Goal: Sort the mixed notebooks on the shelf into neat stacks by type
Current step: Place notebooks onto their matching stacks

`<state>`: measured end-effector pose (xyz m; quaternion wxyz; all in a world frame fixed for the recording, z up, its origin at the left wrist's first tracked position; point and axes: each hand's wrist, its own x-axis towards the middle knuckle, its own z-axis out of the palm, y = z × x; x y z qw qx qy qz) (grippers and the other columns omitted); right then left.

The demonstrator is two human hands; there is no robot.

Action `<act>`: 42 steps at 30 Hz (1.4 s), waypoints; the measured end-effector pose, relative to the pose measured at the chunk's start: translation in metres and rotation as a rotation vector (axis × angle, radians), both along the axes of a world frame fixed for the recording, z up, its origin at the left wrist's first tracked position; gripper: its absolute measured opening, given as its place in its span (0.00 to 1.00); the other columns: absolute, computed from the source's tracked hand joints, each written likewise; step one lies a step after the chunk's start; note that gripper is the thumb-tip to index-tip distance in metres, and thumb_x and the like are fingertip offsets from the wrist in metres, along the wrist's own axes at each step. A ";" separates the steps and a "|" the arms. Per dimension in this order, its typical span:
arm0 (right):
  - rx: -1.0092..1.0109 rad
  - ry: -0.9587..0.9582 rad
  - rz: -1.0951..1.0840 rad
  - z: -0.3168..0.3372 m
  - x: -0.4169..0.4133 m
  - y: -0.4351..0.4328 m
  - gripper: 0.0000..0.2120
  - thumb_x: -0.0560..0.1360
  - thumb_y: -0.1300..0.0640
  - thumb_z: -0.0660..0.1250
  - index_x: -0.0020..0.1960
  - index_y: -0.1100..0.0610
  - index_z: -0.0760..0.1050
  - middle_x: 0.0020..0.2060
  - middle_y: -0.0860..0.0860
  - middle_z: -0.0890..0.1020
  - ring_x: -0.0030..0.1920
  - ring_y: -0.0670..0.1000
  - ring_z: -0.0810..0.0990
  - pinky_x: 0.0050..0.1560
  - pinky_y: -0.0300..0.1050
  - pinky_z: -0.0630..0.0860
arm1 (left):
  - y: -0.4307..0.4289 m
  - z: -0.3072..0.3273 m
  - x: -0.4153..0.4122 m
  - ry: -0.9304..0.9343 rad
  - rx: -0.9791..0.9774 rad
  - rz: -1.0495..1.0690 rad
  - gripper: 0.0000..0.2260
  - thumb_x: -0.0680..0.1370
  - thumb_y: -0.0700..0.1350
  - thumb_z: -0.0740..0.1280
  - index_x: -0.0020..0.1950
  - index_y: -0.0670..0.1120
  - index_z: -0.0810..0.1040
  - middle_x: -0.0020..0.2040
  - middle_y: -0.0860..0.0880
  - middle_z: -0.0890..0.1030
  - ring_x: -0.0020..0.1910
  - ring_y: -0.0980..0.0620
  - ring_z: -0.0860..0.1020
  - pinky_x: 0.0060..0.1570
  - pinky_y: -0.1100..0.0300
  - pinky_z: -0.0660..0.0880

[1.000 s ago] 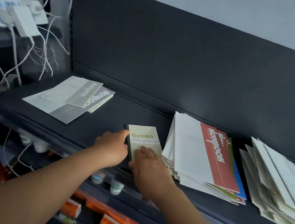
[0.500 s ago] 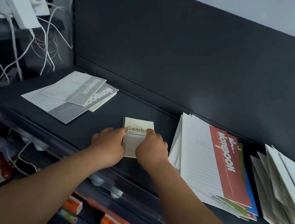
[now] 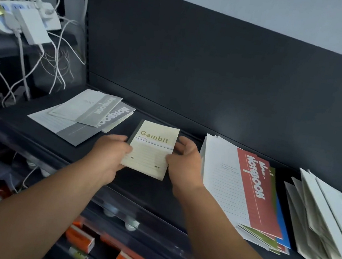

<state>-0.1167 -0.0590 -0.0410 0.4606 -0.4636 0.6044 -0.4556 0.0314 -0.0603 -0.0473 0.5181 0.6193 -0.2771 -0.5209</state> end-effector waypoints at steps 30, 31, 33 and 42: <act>-0.051 -0.082 -0.546 0.053 -0.386 0.102 0.14 0.80 0.63 0.56 0.54 0.50 0.78 0.50 0.50 0.83 0.52 0.55 0.80 0.57 0.56 0.79 | 0.050 0.058 -0.370 -0.590 -0.505 -0.777 0.15 0.80 0.46 0.64 0.66 0.49 0.72 0.49 0.57 0.79 0.47 0.58 0.77 0.44 0.62 0.75; -0.051 -0.062 -0.565 0.054 -0.399 0.108 0.15 0.80 0.64 0.56 0.54 0.50 0.78 0.50 0.50 0.83 0.51 0.54 0.80 0.54 0.54 0.79 | 0.052 0.058 -0.382 -0.633 -0.519 -0.805 0.16 0.80 0.47 0.64 0.68 0.50 0.71 0.51 0.56 0.78 0.48 0.58 0.77 0.44 0.62 0.73; -0.051 -0.022 -0.610 0.057 -0.424 0.122 0.15 0.80 0.64 0.56 0.52 0.50 0.79 0.47 0.49 0.84 0.48 0.53 0.81 0.48 0.50 0.80 | 0.056 0.056 -0.401 -0.749 -0.562 -0.855 0.18 0.80 0.50 0.63 0.69 0.51 0.70 0.59 0.53 0.77 0.56 0.54 0.76 0.52 0.58 0.74; 0.055 0.218 -0.806 0.061 -0.521 0.168 0.18 0.78 0.65 0.53 0.62 0.57 0.76 0.44 0.49 0.76 0.42 0.50 0.72 0.44 0.49 0.73 | 0.076 0.048 -0.454 -1.151 -0.761 -0.972 0.20 0.81 0.51 0.59 0.73 0.50 0.65 0.72 0.52 0.67 0.71 0.51 0.64 0.65 0.58 0.63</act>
